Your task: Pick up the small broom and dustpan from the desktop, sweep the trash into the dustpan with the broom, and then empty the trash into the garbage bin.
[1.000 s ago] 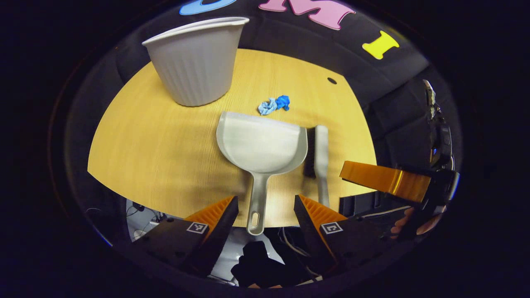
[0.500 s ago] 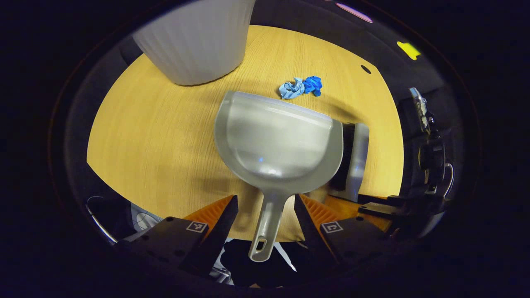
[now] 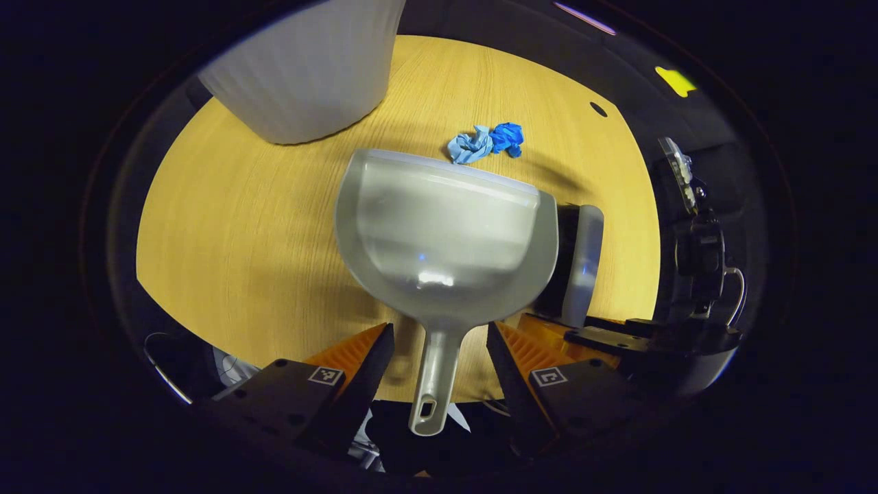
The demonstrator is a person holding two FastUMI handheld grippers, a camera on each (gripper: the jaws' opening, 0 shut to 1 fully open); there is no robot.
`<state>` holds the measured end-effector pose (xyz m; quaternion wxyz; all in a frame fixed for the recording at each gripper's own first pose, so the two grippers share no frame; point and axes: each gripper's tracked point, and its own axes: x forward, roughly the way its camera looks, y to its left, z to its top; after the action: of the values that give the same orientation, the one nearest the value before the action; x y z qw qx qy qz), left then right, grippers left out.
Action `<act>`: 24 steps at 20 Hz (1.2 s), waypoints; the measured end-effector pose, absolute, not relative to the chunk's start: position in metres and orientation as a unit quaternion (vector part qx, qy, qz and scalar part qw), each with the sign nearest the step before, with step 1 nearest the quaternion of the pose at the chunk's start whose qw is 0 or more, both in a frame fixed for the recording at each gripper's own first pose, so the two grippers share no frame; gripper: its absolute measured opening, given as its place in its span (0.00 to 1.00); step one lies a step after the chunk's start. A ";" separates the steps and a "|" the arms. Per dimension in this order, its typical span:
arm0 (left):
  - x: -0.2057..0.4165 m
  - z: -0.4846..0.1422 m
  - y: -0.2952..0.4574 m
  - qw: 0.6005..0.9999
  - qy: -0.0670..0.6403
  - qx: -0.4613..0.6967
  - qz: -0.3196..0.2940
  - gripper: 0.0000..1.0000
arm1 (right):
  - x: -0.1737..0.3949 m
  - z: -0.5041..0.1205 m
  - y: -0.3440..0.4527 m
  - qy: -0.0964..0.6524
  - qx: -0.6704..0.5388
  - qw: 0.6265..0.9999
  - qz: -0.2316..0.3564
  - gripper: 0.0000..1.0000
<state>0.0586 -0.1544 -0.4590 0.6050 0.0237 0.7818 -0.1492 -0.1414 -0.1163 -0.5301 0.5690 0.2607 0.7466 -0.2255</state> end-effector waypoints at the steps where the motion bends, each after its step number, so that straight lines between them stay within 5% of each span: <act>1: 0.059 -0.459 -0.155 0.602 0.784 0.023 -0.149 0.82 | -0.141 -0.531 -0.117 0.746 0.262 0.569 -0.227 0.97; 17: 0.059 -0.494 -0.151 0.564 0.808 0.074 -0.152 0.82 | -0.141 -0.537 -0.128 0.742 0.268 0.561 -0.251 0.97; 18: 0.059 -0.498 -0.152 0.562 0.809 0.074 -0.152 0.82 | -0.140 -0.538 -0.128 0.741 0.267 0.562 -0.253 0.86; 20: 0.058 -0.502 -0.153 0.559 0.811 0.074 -0.158 0.82 | -0.141 -0.540 -0.124 0.744 0.266 0.560 -0.250 0.93; 21: 0.059 -0.505 -0.154 0.558 0.810 0.078 -0.163 0.81 | -0.142 -0.542 -0.124 0.747 0.261 0.559 -0.248 0.90; 24: 0.059 -0.509 -0.155 0.559 0.808 0.079 -0.167 0.72 | -0.144 -0.549 -0.127 0.747 0.254 0.561 -0.251 0.48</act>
<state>0.0592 -0.1554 -0.5094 0.5591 0.0786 0.8082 -0.1674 -0.1439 -0.1270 -0.5487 0.5612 0.2538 0.7468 -0.2510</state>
